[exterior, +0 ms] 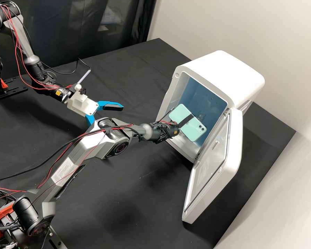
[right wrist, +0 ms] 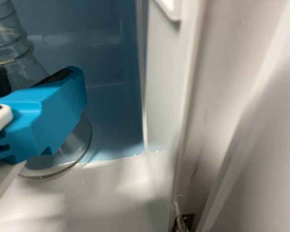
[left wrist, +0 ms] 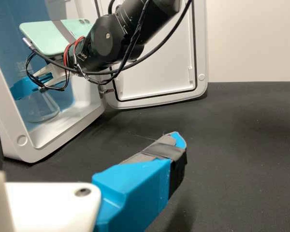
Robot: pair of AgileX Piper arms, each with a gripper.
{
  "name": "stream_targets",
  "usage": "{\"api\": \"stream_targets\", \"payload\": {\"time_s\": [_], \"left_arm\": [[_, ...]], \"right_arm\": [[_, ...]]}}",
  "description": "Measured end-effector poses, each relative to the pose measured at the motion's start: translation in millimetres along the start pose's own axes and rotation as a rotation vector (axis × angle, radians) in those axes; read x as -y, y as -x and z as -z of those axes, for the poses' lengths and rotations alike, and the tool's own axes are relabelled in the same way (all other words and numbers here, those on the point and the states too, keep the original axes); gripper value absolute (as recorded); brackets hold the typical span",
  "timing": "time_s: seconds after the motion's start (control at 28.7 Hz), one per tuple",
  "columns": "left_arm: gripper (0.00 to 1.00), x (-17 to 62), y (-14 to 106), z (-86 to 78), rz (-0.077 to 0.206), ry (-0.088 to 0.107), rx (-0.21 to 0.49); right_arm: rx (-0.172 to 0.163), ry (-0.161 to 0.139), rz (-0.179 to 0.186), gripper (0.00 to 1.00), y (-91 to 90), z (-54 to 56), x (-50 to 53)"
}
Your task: Take the flask out of the incubator
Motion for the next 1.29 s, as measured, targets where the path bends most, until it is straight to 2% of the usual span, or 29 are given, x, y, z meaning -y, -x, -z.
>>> {"api": "stream_targets", "payload": {"time_s": [0.31, 0.42, 0.56, 0.63, 0.73, 0.87, 0.97, 1.08, 1.15, 1.22, 1.29], "left_arm": [[1.0, 0.0, 0.0, 0.0, 0.0, 0.0, 0.0], [1.0, 0.0, 0.0, 0.0, 0.0, 0.0, 0.0], [1.0, 0.0, 0.0, 0.0, 0.0, 0.0, 0.0], [1.0, 0.0, 0.0, 0.0, 0.0, 0.0, 0.0], [1.0, 0.0, 0.0, 0.0, 0.0, 0.0, 0.0], [1.0, 0.0, 0.0, 0.0, 0.0, 0.0, 0.0], [1.0, 0.0, 0.0, 0.0, 0.0, 0.0, 0.0], [1.0, -0.1, 0.0, 0.5, 0.0, 0.0, -0.002], [1.0, -0.1, 0.0, 0.5, 0.0, 0.0, -0.002], [1.0, -0.1, 0.0, 0.9, 0.0, 0.0, -0.003], [1.0, -0.1, 0.0, 0.9, 0.0, 0.0, -0.003]], "right_arm": [[-0.014, 0.001, -0.007, 0.0, 6.5, -1.5, 1.4], [-0.017, -0.011, -0.001, 0.0, 12.6, -0.6, 0.8], [-0.047, -0.019, -0.007, 0.0, 27.5, 5.4, -4.5], [-0.071, -0.023, -0.022, 0.0, 35.0, 9.6, -8.5], [-0.132, -0.027, -0.062, 0.0, 50.2, 20.1, -18.6], [-0.191, -0.038, -0.102, 0.0, 68.6, 29.1, -27.6], [-0.217, -0.039, -0.127, 0.0, 82.5, 31.2, -31.1], [-0.248, -0.03, -0.151, 0.0, 101.4, 29.0, -30.1], [-0.264, -0.018, -0.154, 0.0, 113.1, 24.6, -25.8], [-0.292, 0.004, -0.156, 0.0, 124.3, 21.7, -21.4], [-0.316, 0.033, -0.144, 0.0, 138.6, 10.2, -11.0]]}}
